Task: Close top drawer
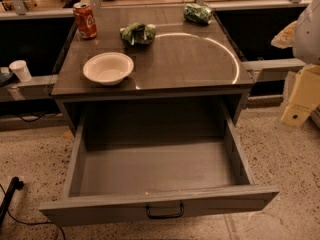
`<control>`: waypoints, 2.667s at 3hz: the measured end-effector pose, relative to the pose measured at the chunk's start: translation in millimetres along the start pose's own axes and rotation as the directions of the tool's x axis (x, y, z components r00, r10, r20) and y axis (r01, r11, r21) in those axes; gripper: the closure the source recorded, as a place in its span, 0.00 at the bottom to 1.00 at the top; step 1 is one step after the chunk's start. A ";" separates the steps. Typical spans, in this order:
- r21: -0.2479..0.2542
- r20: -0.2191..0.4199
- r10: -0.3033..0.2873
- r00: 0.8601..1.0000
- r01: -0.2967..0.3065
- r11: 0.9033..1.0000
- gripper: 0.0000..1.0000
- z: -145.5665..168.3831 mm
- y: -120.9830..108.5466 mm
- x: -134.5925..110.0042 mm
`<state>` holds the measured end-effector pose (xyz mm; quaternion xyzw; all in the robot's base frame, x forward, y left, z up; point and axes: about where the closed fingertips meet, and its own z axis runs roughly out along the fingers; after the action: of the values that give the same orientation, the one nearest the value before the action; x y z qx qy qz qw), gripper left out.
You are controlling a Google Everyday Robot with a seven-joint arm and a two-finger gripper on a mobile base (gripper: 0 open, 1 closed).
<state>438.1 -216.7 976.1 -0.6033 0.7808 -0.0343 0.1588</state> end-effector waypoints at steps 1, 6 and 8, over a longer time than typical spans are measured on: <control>0.000 0.000 0.000 1.000 0.000 1.000 0.00 0.0 0.0 0.0; -0.360 0.035 -0.049 0.998 0.058 0.931 1.00 259.9 128.1 30.0; -0.339 0.114 -0.056 0.992 0.092 0.936 1.00 244.1 118.2 16.8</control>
Offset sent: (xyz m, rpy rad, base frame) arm -0.0321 0.0380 -0.2539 0.0821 0.3238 0.0679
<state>395.0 -167.1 712.5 -0.6516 0.7424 0.1276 0.0894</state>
